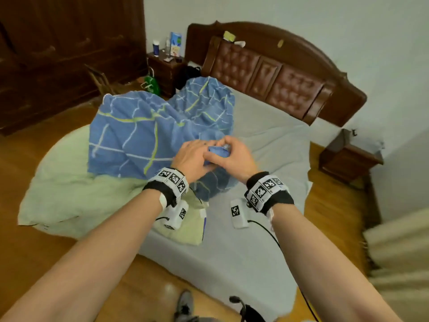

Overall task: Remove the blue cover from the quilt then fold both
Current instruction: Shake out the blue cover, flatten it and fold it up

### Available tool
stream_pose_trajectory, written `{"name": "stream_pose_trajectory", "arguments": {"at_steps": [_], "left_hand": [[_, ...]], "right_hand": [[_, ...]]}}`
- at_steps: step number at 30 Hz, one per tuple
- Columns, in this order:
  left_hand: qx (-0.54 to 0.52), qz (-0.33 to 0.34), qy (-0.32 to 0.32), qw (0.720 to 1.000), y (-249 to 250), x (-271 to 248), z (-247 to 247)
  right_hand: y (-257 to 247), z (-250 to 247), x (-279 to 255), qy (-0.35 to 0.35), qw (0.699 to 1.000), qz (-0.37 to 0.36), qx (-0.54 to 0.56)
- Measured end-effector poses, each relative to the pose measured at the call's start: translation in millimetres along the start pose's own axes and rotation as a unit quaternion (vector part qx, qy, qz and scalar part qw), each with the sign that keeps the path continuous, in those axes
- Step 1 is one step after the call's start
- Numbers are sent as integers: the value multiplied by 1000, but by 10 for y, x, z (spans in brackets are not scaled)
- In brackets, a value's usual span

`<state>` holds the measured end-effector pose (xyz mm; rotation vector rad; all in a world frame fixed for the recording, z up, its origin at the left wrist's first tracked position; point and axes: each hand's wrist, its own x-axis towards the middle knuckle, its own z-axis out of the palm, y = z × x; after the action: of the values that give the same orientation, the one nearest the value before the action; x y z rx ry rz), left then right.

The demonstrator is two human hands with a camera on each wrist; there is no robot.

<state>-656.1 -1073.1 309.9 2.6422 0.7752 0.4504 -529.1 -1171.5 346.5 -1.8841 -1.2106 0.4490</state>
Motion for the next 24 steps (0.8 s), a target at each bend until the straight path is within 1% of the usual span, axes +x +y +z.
{"name": "stream_pose_trajectory", "arguments": {"at_steps": [1, 2, 3, 4, 5, 7, 8, 9, 11, 14, 17, 20, 22, 24], "left_hand": [[-31, -22, 24, 999, 123, -6, 10], [-34, -35, 34, 998, 214, -24, 17], [-9, -24, 28, 999, 264, -53, 4], [12, 1, 25, 1000, 282, -85, -11], [16, 15, 20, 1000, 292, -133, -48], [14, 35, 24, 999, 334, -214, -123], [28, 52, 23, 998, 380, -239, -154], [52, 66, 21, 996, 434, -259, -185], [101, 73, 29, 992, 534, -283, -263], [91, 26, 81, 992, 558, -279, -394], [93, -24, 113, 989, 601, -255, -444], [116, -82, 148, 979, 783, -174, -381], [127, -119, 171, 970, 881, -139, -301], [127, -163, 193, 959, 973, -135, -187]], "right_hand": [[1, -35, -85, -6, 1000, -8, -20], [12, -88, -168, -12, 999, -24, -47], [50, -149, -237, -18, 996, -35, -80], [124, -211, -293, -20, 992, -41, -117], [220, -262, -333, -13, 985, -33, -166], [424, -274, -374, 34, 962, 4, -269], [504, -241, -387, 60, 952, 25, -299], [549, -199, -402, 82, 948, 42, -305], [629, -127, -389, 116, 953, 60, -273], [873, -182, -310, 144, 966, 94, -194], [1184, -362, -250, 135, 974, 154, -95], [1404, -543, -150, 132, 967, 215, -30], [1499, -639, -79, 126, 965, 230, -6], [1581, -747, -52, 120, 968, 222, 11]]}}
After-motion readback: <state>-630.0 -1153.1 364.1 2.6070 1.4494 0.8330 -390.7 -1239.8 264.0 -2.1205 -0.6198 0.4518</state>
